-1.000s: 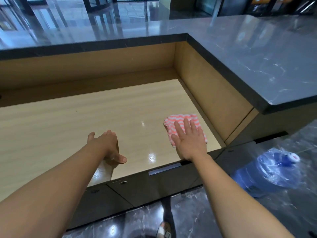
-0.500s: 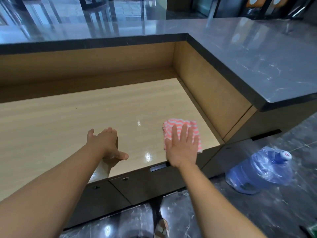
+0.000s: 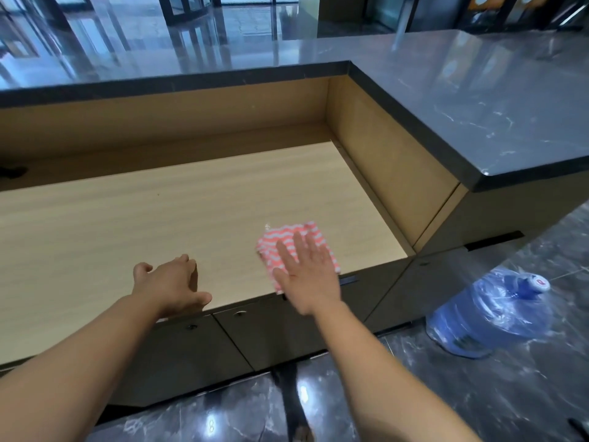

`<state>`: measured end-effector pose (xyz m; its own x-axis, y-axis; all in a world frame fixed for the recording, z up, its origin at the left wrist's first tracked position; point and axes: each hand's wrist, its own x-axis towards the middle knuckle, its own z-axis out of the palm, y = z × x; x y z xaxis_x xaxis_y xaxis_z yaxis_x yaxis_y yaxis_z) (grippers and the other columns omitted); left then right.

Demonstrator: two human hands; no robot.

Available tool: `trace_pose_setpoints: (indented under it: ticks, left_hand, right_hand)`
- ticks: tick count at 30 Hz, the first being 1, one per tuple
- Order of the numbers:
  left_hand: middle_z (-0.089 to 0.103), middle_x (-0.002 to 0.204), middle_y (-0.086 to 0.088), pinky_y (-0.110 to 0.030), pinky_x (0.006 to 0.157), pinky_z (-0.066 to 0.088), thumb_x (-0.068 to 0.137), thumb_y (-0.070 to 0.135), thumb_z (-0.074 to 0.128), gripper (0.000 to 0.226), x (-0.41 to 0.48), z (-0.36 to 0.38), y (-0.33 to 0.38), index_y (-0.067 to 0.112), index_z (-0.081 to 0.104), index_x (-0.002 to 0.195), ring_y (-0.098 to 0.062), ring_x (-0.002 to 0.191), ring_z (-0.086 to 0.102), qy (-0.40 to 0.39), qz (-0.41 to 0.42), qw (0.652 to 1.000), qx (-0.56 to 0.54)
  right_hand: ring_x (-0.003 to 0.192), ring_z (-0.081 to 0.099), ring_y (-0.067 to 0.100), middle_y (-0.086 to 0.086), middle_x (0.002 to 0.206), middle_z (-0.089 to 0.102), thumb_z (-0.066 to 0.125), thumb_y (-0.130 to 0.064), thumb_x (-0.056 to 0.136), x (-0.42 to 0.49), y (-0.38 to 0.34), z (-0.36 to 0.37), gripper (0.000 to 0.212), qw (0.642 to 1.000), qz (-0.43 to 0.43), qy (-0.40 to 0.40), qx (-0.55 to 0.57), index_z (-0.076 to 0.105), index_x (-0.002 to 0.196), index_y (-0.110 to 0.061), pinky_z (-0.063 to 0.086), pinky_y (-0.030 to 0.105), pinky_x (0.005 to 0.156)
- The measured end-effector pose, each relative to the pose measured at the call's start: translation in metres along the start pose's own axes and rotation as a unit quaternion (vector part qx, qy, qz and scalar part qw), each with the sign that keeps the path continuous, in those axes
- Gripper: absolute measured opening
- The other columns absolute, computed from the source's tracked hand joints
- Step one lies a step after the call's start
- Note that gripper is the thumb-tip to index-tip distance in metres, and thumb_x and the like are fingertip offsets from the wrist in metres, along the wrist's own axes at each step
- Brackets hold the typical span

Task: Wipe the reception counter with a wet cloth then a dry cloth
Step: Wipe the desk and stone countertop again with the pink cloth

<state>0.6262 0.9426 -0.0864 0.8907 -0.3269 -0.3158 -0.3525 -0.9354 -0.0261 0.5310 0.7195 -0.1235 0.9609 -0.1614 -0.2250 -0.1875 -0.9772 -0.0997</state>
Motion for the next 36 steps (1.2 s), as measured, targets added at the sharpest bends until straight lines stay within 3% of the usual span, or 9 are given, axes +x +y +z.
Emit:
trace_pose_setpoints:
  ticks: [5,12,16,18,21,25,30,33,36]
  left_hand:
    - [0.05,0.096,0.012,-0.039,0.098,0.021,0.079,0.054,0.06,0.04,0.004,0.0,0.0,0.022,0.051,0.101,-0.012,0.086,0.051,-0.015,-0.007,1.0,-0.003]
    - [0.046,0.089,0.008,-0.041,0.098,0.022,0.077,0.052,0.06,0.03,0.003,-0.001,-0.001,0.025,0.047,0.081,-0.008,0.077,0.05,-0.015,0.002,1.0,-0.017]
    - [0.047,0.131,-0.003,-0.041,0.107,0.015,0.085,0.046,0.057,0.049,-0.005,0.0,-0.01,0.014,0.053,0.121,-0.017,0.115,0.05,0.014,0.01,0.996,-0.084]
    - [0.041,0.134,-0.004,-0.041,0.107,0.013,0.087,0.042,0.056,0.048,-0.011,0.002,-0.025,0.014,0.05,0.124,-0.017,0.125,0.041,0.049,0.007,0.992,-0.115]
    - [0.042,0.122,0.002,-0.046,0.105,0.017,0.086,0.038,0.053,0.036,-0.016,0.007,-0.061,0.019,0.05,0.117,-0.016,0.134,0.03,0.069,-0.004,0.991,-0.111]
    - [0.043,0.137,0.002,-0.041,0.107,0.016,0.093,0.034,0.047,0.038,-0.022,0.005,-0.115,0.023,0.045,0.129,-0.017,0.146,0.012,0.047,-0.039,0.993,-0.104]
    - [0.04,0.141,0.001,-0.04,0.106,0.022,0.094,0.024,0.043,0.037,-0.033,0.005,-0.177,0.022,0.042,0.131,-0.019,0.141,0.024,0.03,-0.034,0.996,-0.083]
    - [0.041,0.139,0.001,-0.036,0.1,0.026,0.092,0.02,0.045,0.04,-0.036,0.006,-0.209,0.023,0.041,0.132,-0.017,0.129,0.04,0.022,-0.03,0.997,-0.067]
    - [0.046,0.12,0.004,-0.034,0.086,0.028,0.087,0.018,0.042,0.029,-0.031,0.012,-0.238,0.028,0.045,0.114,-0.017,0.112,0.051,0.023,-0.014,0.997,-0.074]
  right_hand:
    - [0.148,-0.018,0.025,0.005,0.161,-0.02,0.01,-0.052,0.102,0.001,0.09,-0.011,0.06,0.993,0.115,-0.004,0.012,-0.013,0.153,-0.032,-0.008,0.043,0.119]
    - [0.148,-0.019,0.026,0.005,0.16,-0.023,0.01,-0.052,0.102,0.009,0.115,-0.014,0.059,0.985,0.17,-0.009,0.028,-0.015,0.153,-0.033,-0.01,0.045,0.118]
    - [0.146,-0.024,0.028,0.007,0.158,-0.028,0.009,-0.05,0.103,0.01,0.094,-0.014,0.06,0.975,0.212,-0.024,0.055,-0.017,0.153,-0.03,-0.014,0.046,0.116]
    - [0.146,-0.025,0.029,0.009,0.158,-0.028,0.008,-0.05,0.102,0.009,0.068,-0.011,0.061,0.972,0.224,-0.02,0.061,-0.018,0.153,-0.028,-0.014,0.048,0.116]
    - [0.145,-0.025,0.03,0.01,0.158,-0.027,0.008,-0.05,0.102,0.009,0.016,-0.003,0.061,0.975,0.21,-0.004,0.07,-0.019,0.153,-0.027,-0.014,0.048,0.116]
    - [0.145,-0.027,0.032,0.011,0.157,-0.029,0.009,-0.049,0.102,0.014,-0.07,0.008,0.062,0.978,0.189,0.005,0.088,-0.019,0.153,-0.025,-0.015,0.05,0.116]
    - [0.144,-0.025,0.035,0.013,0.157,-0.028,0.011,-0.047,0.102,0.015,-0.201,0.021,0.062,0.986,0.14,0.015,0.09,-0.016,0.153,-0.024,-0.017,0.053,0.114]
    - [0.14,-0.034,0.034,0.011,0.151,-0.035,0.008,-0.046,0.102,0.015,-0.28,0.028,0.061,0.993,0.086,0.0,0.078,-0.019,0.152,-0.023,-0.024,0.054,0.109]
    - [0.137,-0.038,0.034,0.011,0.152,-0.036,0.01,-0.048,0.103,0.02,-0.34,0.033,0.062,0.998,0.015,-0.027,0.056,-0.021,0.151,-0.025,-0.027,0.053,0.109]
